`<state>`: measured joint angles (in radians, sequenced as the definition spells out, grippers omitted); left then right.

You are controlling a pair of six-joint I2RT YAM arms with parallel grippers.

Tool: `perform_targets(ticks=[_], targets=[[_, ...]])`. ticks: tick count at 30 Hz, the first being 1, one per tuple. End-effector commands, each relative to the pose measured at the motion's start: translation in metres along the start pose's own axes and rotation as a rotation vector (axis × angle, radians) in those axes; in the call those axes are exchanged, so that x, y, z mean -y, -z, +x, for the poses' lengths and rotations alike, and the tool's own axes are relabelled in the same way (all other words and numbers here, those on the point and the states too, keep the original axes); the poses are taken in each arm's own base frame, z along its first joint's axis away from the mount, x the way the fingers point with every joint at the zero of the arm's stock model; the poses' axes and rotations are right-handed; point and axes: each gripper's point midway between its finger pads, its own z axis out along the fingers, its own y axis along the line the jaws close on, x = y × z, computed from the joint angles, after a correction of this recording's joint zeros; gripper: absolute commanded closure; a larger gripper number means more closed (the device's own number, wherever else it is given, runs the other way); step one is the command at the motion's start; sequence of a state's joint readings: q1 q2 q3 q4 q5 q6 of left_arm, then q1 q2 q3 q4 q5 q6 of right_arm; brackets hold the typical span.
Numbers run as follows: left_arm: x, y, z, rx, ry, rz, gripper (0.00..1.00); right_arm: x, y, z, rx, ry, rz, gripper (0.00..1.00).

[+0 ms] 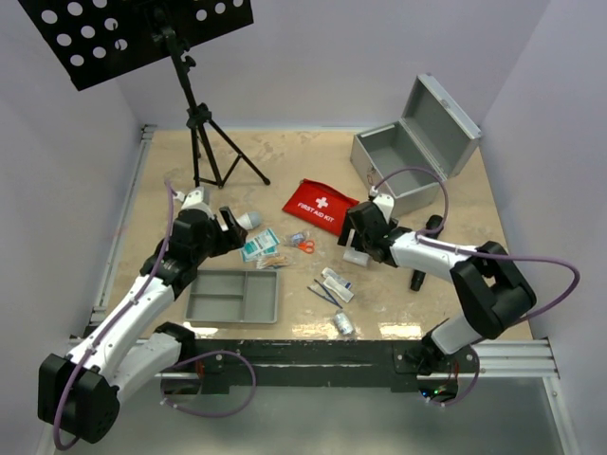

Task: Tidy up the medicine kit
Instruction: Pick up the medical item at the center of the board.

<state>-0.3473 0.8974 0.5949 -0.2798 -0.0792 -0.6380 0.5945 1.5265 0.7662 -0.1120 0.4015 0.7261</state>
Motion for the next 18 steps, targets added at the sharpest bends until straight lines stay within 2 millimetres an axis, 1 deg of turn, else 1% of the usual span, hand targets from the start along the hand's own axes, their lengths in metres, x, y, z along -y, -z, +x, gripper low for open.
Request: perform_targets(ticks=[1, 3, 7, 10, 11, 14, 15, 18], targets=[[0.001, 0.004, -0.012, 0.041, 0.026, -0.014, 0.19, 0.002, -0.005, 0.006, -0.018, -0.017, 0.017, 0.09], [0.002, 0.005, -0.014, 0.048, 0.030, -0.009, 0.20, 0.004, -0.007, 0.009, -0.029, -0.014, 0.033, 0.10], [0.004, 0.005, -0.015, 0.057, 0.034, 0.001, 0.19, 0.008, -0.010, 0.011, -0.043, 0.002, 0.063, 0.16], [0.004, 0.004, -0.013, 0.052, 0.035, 0.005, 0.20, 0.009, -0.010, 0.008, -0.036, 0.003, 0.073, 0.23], [0.003, 0.003, -0.011, 0.050, 0.035, 0.002, 0.20, 0.008, -0.009, 0.006, -0.030, -0.001, 0.071, 0.28], [0.002, 0.004, -0.011, 0.049, 0.033, 0.001, 0.20, 0.001, 0.004, -0.006, 0.003, -0.015, 0.040, 0.39], [0.003, 0.005, -0.013, 0.056, 0.034, 0.002, 0.20, -0.001, 0.009, -0.011, 0.015, -0.016, 0.035, 0.40], [0.005, 0.008, -0.019, 0.072, 0.034, 0.004, 0.20, -0.016, 0.029, -0.024, 0.051, -0.004, 0.006, 0.40]])
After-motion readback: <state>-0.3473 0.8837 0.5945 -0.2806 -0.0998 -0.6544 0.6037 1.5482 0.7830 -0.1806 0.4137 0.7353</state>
